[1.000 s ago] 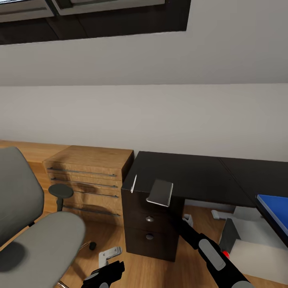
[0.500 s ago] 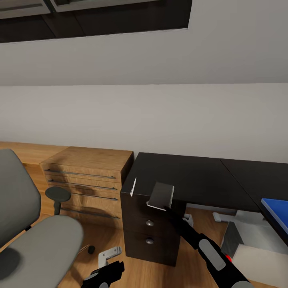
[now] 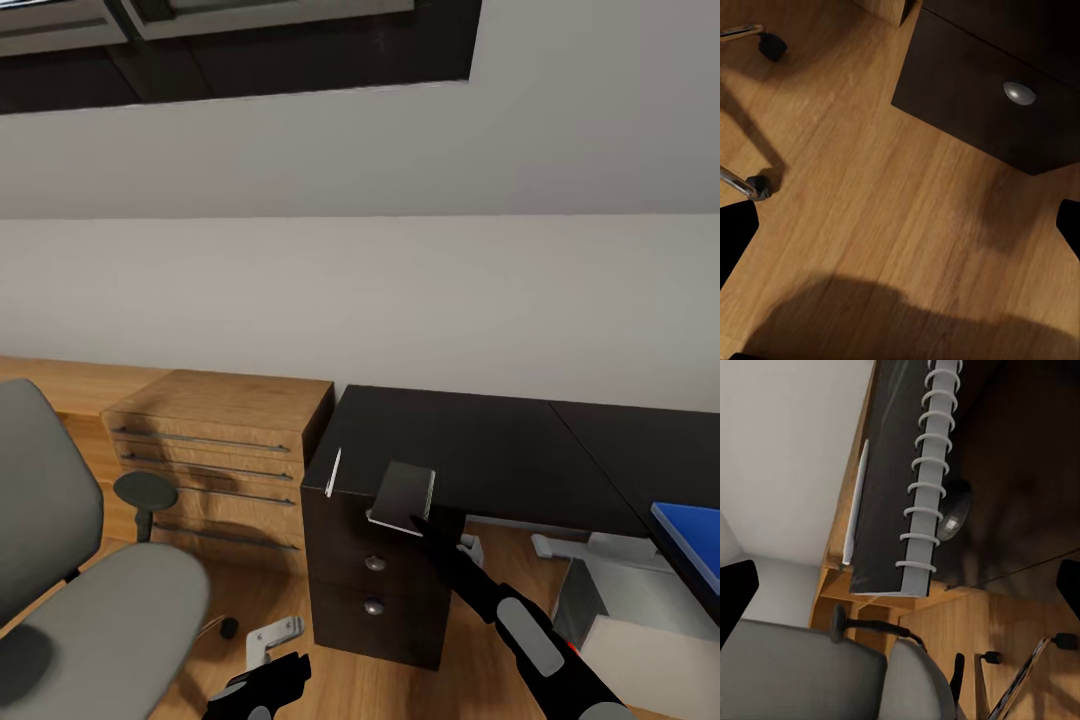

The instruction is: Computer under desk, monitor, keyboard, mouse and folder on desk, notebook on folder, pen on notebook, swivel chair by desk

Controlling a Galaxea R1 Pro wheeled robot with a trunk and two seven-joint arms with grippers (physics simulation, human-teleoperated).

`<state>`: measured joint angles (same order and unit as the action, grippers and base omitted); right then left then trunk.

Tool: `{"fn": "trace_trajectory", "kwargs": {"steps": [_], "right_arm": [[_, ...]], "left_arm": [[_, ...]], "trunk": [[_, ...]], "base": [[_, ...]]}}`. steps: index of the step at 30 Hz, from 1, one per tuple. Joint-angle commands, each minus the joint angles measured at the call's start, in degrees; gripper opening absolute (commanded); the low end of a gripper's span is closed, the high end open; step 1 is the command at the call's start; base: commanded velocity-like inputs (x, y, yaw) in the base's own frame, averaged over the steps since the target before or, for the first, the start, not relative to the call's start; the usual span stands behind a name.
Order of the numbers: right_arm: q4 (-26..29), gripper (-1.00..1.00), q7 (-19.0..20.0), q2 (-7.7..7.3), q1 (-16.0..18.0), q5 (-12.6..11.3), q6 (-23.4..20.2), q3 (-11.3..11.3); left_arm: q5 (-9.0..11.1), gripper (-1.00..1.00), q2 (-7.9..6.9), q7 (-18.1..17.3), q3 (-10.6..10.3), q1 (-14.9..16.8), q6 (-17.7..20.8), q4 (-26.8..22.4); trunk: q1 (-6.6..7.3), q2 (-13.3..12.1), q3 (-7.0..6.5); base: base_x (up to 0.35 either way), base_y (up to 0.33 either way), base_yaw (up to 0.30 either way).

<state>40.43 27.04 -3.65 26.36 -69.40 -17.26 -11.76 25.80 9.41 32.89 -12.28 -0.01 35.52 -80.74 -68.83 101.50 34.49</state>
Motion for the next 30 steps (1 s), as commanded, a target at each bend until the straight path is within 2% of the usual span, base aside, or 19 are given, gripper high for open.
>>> {"fn": "trace_trajectory", "kwargs": {"steps": [1, 30], "right_arm": [[0.00, 1.00, 0.04, -0.08, 0.03, -0.56, -0.19, -0.19], [0.00, 1.00, 0.11, -0.08, 0.01, -0.56, -0.22, -0.17]], "left_arm": [[0.61, 1.00, 0.00, 0.53, -0.05, 0.01, 0.05, -0.09], [0.66, 1.00, -0.01, 0.33, -0.09, 0.01, -0.01, 0.44]], "trunk": [[0.00, 0.03, 0.05], [0.00, 0.03, 0.05]], "base": [[0.000, 0.000, 0.000], [0.021, 0.004, 0.000]]}}
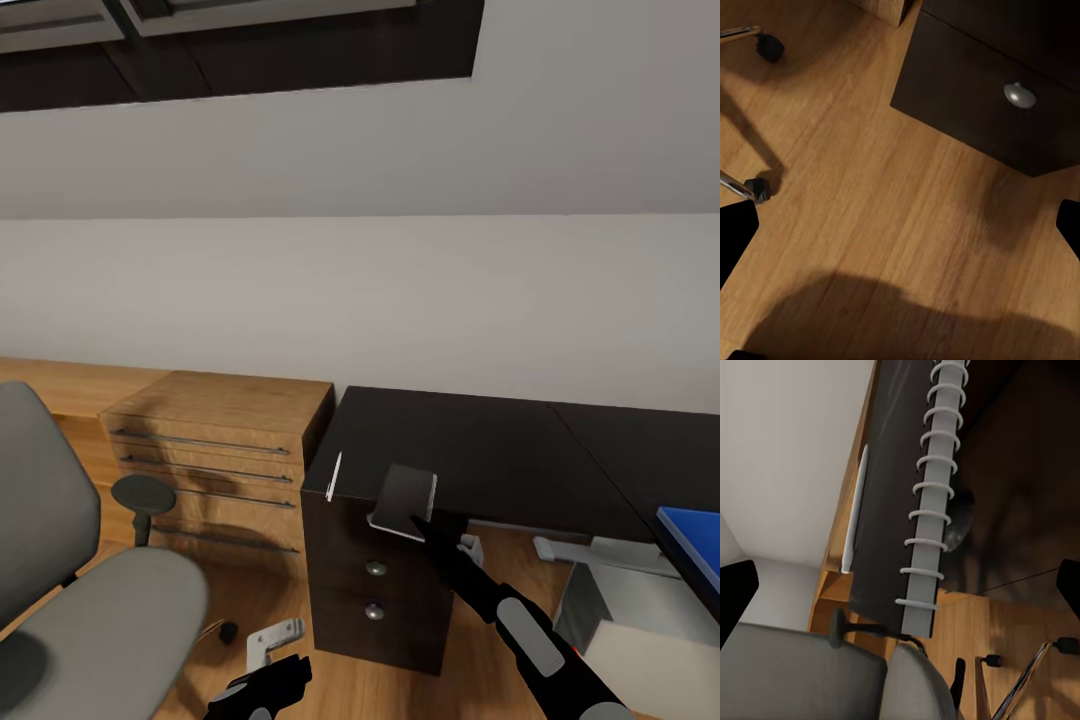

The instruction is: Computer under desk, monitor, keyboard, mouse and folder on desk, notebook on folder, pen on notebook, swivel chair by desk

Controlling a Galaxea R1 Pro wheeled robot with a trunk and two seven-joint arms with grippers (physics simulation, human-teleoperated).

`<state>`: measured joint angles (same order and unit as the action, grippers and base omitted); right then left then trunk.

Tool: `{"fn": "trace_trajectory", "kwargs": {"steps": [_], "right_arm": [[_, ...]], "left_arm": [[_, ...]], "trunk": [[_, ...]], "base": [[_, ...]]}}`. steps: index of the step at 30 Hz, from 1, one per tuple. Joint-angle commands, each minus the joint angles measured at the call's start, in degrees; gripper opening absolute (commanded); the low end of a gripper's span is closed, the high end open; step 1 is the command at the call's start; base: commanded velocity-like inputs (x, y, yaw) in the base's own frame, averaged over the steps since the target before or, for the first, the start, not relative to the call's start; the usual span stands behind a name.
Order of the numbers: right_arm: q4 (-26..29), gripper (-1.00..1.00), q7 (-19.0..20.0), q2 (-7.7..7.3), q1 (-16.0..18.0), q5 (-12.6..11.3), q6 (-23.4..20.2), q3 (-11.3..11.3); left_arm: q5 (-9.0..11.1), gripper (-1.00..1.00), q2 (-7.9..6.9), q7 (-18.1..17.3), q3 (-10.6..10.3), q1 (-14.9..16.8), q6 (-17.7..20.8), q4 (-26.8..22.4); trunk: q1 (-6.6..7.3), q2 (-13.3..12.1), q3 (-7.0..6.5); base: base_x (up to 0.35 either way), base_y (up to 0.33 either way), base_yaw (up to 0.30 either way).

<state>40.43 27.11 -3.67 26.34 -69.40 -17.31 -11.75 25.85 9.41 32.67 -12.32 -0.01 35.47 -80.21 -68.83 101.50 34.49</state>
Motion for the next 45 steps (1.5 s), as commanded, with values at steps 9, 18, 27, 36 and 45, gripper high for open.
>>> {"fn": "trace_trajectory", "kwargs": {"steps": [9, 18, 27, 36, 45], "right_arm": [[0.00, 1.00, 0.00, -0.05, 0.04, -0.56, -0.18, -0.20], [-0.16, 1.00, -0.12, 0.07, 0.07, -0.62, -0.18, -0.22], [-0.18, 1.00, -0.16, 0.59, 0.05, -0.63, -0.34, -0.28], [-0.19, 1.00, -0.21, 0.75, 0.09, -0.57, -0.51, -0.29], [-0.16, -1.00, -0.22, 0.76, 0.05, -0.50, -0.52, -0.29]], "left_arm": [[0.60, 1.00, 0.00, 0.57, -0.02, 0.01, 0.03, 0.02], [0.60, 1.00, 0.00, 0.55, 0.01, 0.01, 0.04, 0.05], [0.60, 1.00, 0.00, 0.55, 0.01, 0.01, 0.04, 0.05], [0.60, 1.00, 0.00, 0.63, 0.01, 0.01, 0.05, 0.11], [0.60, 1.00, 0.00, 0.64, 0.01, 0.01, 0.12, 0.13]], "trunk": [[0.00, 0.02, 0.05], [0.00, 0.02, 0.05], [0.00, 0.02, 0.05], [0.00, 0.02, 0.05], [0.00, 0.02, 0.05]], "base": [[0.073, 0.028, 0.000], [0.007, 0.003, 0.000], [0.000, 0.000, 0.000], [0.000, 0.000, 0.000], [0.000, 0.000, 0.000]]}}
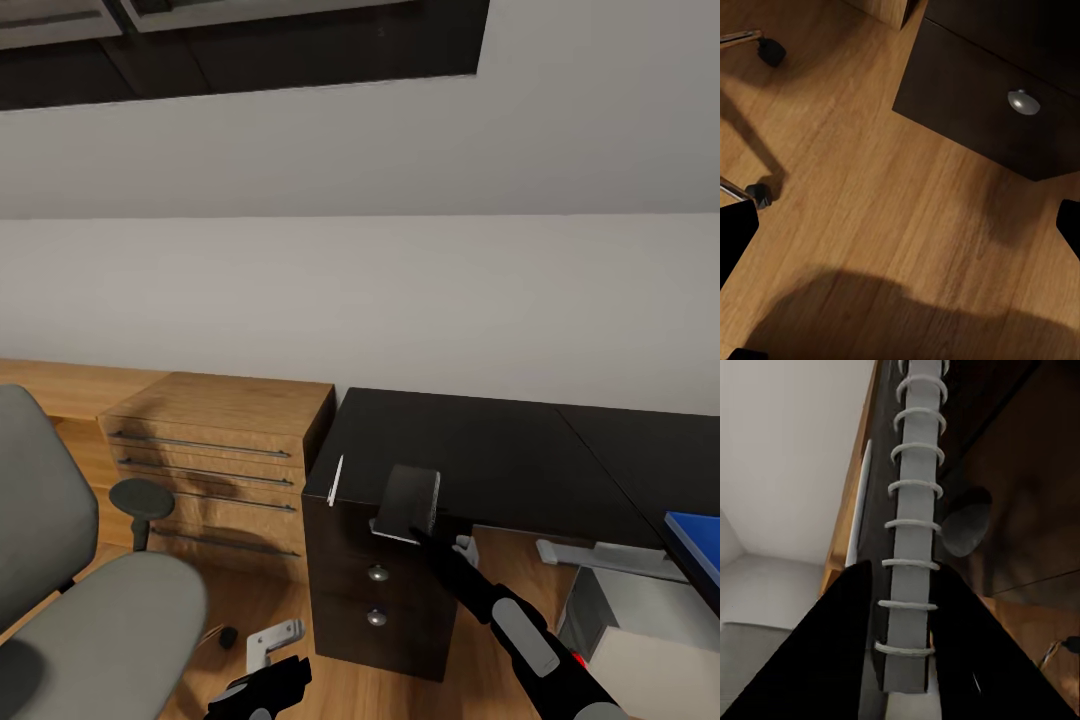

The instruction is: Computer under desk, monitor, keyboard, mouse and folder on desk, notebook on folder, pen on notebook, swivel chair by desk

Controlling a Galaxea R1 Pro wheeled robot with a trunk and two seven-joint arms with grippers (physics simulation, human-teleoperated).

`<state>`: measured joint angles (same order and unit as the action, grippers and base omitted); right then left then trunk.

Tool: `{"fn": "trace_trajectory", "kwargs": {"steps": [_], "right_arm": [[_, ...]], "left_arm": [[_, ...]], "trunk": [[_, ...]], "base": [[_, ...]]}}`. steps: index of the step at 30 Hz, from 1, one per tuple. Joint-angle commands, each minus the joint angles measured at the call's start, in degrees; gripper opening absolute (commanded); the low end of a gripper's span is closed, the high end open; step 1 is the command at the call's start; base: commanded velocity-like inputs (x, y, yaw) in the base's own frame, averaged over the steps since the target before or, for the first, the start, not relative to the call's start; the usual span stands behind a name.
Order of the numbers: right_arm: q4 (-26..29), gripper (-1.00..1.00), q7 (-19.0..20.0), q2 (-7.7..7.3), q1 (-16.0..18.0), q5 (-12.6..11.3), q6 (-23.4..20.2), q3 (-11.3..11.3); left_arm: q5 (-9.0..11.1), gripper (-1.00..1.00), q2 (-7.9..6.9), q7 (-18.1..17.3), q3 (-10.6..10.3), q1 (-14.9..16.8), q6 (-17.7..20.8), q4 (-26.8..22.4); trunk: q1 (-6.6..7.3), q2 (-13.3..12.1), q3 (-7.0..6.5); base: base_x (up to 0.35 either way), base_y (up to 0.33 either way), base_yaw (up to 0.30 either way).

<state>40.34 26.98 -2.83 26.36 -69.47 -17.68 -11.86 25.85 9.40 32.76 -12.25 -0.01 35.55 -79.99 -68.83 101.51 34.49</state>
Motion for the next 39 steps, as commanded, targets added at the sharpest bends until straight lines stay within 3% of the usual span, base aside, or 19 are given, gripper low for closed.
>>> {"fn": "trace_trajectory", "kwargs": {"steps": [1, 19, 28, 39], "right_arm": [[-0.06, -1.00, -0.09, -0.07, 0.02, -0.42, -0.12, -0.18], [0.08, -1.00, -0.04, -0.14, 0.01, -0.41, -0.07, -0.12], [0.68, -1.00, 0.12, -0.20, 0.01, -0.41, 0.10, 0.00], [5.88, -1.00, -0.01, -0.73, -0.08, -0.41, 0.12, 0.16]], "left_arm": [[0.60, 1.00, 0.00, 0.55, -0.05, 0.01, 0.04, -0.08], [0.60, 1.00, 0.02, 0.55, 0.10, 0.01, -0.02, 1.51], [0.51, 1.00, 0.08, 0.61, -0.16, 0.01, -0.11, 1.68], [0.44, 1.00, 0.09, 0.70, -0.26, 0.01, -0.15, 1.68]], "trunk": [[0.00, 0.02, 0.05], [0.00, 0.02, 0.05], [1.98, -3.59, -1.57], [4.39, -8.00, -3.54]], "base": [[0.000, 0.000, 0.000], [0.000, 0.000, 0.000], [0.000, 0.000, 0.000], [0.000, 0.000, 0.000]]}}
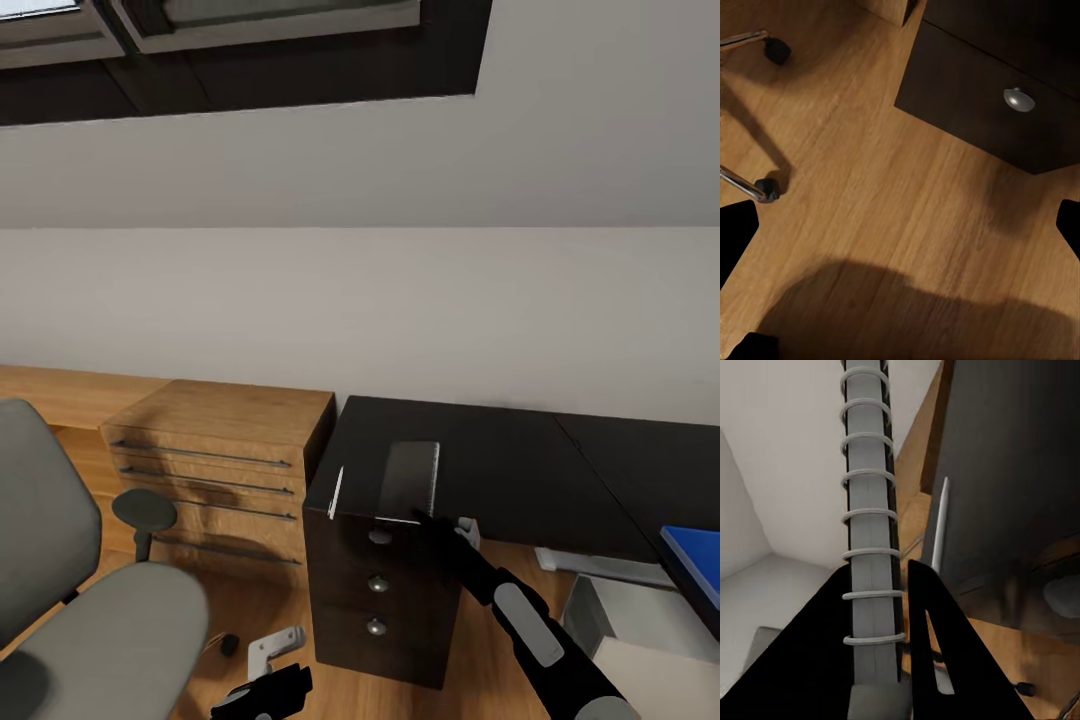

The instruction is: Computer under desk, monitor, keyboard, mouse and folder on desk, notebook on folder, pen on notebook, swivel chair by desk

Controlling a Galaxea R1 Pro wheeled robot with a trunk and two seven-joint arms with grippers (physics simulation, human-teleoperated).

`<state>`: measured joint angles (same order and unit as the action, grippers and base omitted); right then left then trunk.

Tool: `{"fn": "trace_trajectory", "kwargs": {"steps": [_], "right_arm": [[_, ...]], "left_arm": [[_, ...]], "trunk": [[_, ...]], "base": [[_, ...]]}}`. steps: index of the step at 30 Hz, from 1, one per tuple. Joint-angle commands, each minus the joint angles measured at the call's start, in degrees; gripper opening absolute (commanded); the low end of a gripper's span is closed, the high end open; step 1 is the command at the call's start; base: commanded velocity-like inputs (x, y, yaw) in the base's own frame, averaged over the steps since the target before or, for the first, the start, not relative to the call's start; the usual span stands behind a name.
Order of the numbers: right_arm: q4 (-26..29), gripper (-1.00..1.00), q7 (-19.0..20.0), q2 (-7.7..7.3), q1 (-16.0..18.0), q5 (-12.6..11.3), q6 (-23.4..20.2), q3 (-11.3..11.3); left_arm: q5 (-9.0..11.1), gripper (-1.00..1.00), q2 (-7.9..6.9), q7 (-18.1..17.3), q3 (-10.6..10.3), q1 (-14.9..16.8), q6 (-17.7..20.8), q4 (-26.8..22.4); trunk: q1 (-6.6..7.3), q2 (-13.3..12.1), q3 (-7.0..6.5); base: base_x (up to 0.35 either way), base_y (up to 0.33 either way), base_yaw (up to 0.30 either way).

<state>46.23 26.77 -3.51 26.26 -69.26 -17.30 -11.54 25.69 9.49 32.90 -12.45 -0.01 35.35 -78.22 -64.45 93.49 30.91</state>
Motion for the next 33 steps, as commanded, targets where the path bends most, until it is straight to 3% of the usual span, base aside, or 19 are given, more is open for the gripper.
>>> {"fn": "trace_trajectory", "kwargs": {"steps": [1, 8, 11, 12, 18, 19, 25, 33], "right_arm": [[0.41, -1.00, 0.19, -0.10, 0.01, -0.61, -0.27, -0.15], [6.52, -1.00, -0.51, -0.80, -0.42, 0.00, -0.47, -0.11], [9.10, -1.00, -2.00, -2.82, -0.57, 1.22, -1.13, -0.17], [12.54, -1.00, -5.47, -5.55, -0.65, 2.60, -5.24, -0.18], [17.93, -1.00, -10.48, -11.24, -0.68, 2.89, -18.15, 0.21], [18.74, -1.00, -11.02, -13.25, -0.71, -0.20, -21.07, 0.33], [18.61, -1.00, -11.26, -14.82, -1.52, -8.41, -22.48, 0.37], [18.38, -1.00, -11.24, -15.69, -2.06, -10.96, -22.77, 0.38]], "left_arm": [[0.60, 1.00, 0.00, 0.56, -0.07, 0.01, 0.03, -0.09], [0.60, 1.00, 0.00, 0.57, -0.11, 0.01, -0.01, -0.09], [0.59, 1.00, 0.00, 0.56, -0.14, 0.01, -0.02, -0.09], [0.59, 1.00, 0.00, 0.57, -0.18, 0.01, -0.02, -0.09], [0.59, 1.00, 0.00, 0.51, -0.20, 0.01, -0.02, -0.09], [0.65, 1.00, 0.00, 0.50, -0.20, 0.01, -0.02, -0.09], [0.68, 1.00, 0.00, 0.44, -0.20, 0.01, -0.02, -0.09], [0.68, 1.00, 0.03, 0.33, -0.28, 0.01, 0.00, 0.44]], "trunk": [[0.23, -0.39, -0.14], [1.76, -3.20, -1.39], [2.42, -4.40, -1.93], [2.64, -4.80, -2.11], [3.96, -7.21, -3.19], [4.18, -7.61, -3.37], [5.50, -10.01, -4.44], [6.60, -12.02, -5.34]], "base": [[0.000, 0.000, 0.000], [0.000, 0.000, 0.000], [0.000, 0.000, 0.000], [0.000, 0.000, 0.000], [0.000, 0.000, 0.000], [0.000, 0.000, 0.000], [0.000, 0.000, 0.000], [0.000, 0.000, -0.125]]}}
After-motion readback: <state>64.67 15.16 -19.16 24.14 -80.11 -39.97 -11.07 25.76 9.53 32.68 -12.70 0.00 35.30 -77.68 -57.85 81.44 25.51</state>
